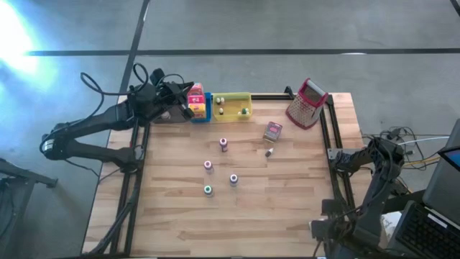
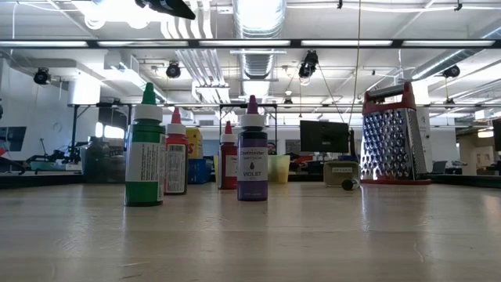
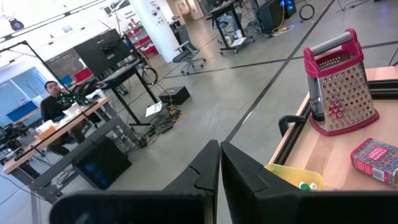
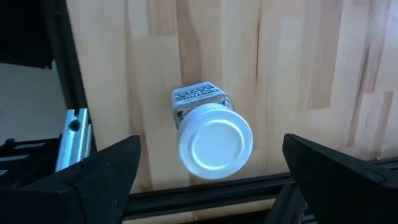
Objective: Pick & Place Kitchen Items
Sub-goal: Move the white seasoning bottle to the center of the table
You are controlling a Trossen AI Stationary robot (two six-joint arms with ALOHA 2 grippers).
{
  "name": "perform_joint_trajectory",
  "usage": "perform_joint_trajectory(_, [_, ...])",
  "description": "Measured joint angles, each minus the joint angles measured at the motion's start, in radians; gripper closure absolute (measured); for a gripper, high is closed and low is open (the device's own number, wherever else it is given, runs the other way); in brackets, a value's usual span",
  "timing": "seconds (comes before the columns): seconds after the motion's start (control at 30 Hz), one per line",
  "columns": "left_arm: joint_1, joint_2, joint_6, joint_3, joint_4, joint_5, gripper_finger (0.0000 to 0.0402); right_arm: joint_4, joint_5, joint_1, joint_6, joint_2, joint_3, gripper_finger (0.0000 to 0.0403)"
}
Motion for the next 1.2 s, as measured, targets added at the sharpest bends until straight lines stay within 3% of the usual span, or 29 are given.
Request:
perform_joint_trajectory(0.4, [0.0,0.0,0.0,0.0,0.0,0.0,0.038,0.122,-0.003,0.0,-0.027,0.0,-0.14,0.0019])
perform_joint_trajectory(0.9, [0.0,0.0,0.0,0.0,0.0,0.0,0.038,0.171,-0.02,-0.001,-0.101,0.0,-0.206,0.0021])
perform_joint_trajectory(1.03, [0.0,0.0,0.0,0.0,0.0,0.0,0.038,0.174,-0.019,-0.001,-0.101,0.0,-0.208,0.0049])
perform_joint_trajectory(1.2, [0.0,0.0,0.0,0.0,0.0,0.0,0.038,0.199,-0.019,-0.001,-0.112,0.0,-0.208,0.0125])
